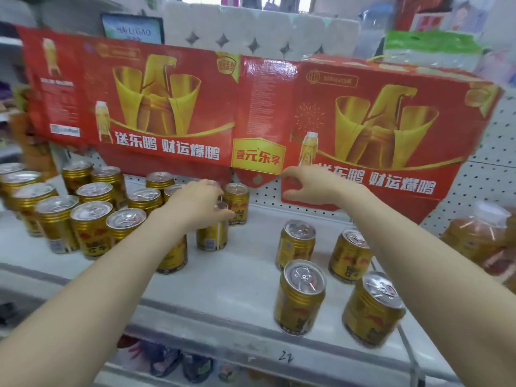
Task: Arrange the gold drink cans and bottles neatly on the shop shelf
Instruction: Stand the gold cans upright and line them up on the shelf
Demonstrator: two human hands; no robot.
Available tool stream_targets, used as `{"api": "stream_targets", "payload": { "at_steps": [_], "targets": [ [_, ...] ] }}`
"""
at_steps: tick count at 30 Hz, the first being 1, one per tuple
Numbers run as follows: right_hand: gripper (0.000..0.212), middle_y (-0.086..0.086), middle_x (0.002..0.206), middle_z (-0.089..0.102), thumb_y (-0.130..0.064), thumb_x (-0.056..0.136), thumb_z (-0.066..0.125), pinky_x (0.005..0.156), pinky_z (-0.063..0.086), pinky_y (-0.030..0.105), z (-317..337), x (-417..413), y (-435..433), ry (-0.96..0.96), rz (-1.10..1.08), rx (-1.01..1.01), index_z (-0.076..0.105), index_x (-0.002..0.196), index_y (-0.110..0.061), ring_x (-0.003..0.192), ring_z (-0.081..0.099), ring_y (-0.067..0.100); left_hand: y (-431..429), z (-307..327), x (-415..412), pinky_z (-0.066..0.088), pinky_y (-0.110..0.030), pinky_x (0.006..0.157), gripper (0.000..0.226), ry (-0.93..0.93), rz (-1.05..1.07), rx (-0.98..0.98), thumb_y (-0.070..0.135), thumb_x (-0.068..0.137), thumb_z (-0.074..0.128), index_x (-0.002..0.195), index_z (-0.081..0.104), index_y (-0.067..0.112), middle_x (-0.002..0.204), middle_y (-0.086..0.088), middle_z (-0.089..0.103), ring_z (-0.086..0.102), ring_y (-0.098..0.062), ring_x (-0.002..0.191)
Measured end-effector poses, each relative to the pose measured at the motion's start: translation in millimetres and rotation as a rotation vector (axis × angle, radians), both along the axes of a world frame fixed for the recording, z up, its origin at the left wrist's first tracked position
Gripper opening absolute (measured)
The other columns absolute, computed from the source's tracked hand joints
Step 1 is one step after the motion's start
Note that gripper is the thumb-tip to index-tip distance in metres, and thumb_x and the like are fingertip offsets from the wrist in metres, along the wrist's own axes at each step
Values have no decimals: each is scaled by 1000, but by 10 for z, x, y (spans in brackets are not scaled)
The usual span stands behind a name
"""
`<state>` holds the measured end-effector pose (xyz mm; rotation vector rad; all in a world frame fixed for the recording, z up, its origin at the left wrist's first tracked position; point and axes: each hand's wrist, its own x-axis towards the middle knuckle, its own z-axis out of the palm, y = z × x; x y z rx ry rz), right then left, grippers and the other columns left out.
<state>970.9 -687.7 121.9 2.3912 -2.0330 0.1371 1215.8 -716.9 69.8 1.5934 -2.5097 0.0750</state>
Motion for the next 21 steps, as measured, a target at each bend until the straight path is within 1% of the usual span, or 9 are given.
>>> {"api": "stream_targets", "payload": {
  "at_steps": [2,4,7,9,11,13,15,17,21],
  "targets": [
    [53,2,141,55,-33,97,59,96,42,29,-28,214,-242,-24,64,47,46,147,-20,124,54,23,-21,-14,44,47,-35,83,56,-7,10,53,63,86,57,121,62,19,128,-5,58,56,-24,110],
    [53,5,141,55,-35,97,58,98,45,32,-105,413,-471,-27,110,91,47,145,-16,123,54,26,-48,-23,59,48,-35,79,57,6,18,100,63,84,59,120,61,19,119,-5,61,57,-24,105],
    [51,10,133,60,-33,96,61,86,45,32,-261,617,-757,-27,143,113,48,140,-11,119,57,32,-88,1,72,48,-35,77,54,13,3,124,60,82,64,118,61,19,113,-4,62,57,-23,102],
    [55,10,136,58,-31,95,61,85,44,31,-354,679,-867,-48,157,129,46,144,-13,119,56,32,-98,7,73,44,-33,69,45,23,2,127,57,81,66,107,60,21,100,-1,61,56,-21,93],
    [53,11,134,60,-33,95,61,88,47,36,-412,690,-920,-50,167,133,48,143,-14,115,57,31,-108,-9,75,41,-32,66,41,29,9,129,57,81,67,101,58,22,91,2,55,55,-20,89],
    [55,12,132,59,-32,94,62,88,48,38,-420,654,-937,-52,164,135,48,143,-13,112,57,30,-124,-26,70,43,-32,68,43,31,11,136,57,81,66,103,60,21,94,0,57,56,-21,90],
    [58,11,134,58,-31,93,64,85,47,35,-391,559,-918,-54,149,158,46,145,-13,110,57,28,-135,-13,50,49,-35,75,53,37,3,138,56,82,67,119,62,17,108,-4,63,58,-23,99],
    [60,9,137,56,-32,93,65,84,47,33,-349,403,-864,-49,124,198,45,146,-14,112,56,27,-149,8,6,49,-35,79,60,47,-6,134,53,83,67,130,59,17,121,-5,62,58,-24,107],
    [56,5,134,59,-32,91,68,88,50,35,-286,-29,-667,-23,42,235,50,142,-16,110,58,25,-195,24,-198,48,-36,85,57,49,-51,134,51,85,66,129,58,15,122,-8,61,56,-26,109]
  ]
}}
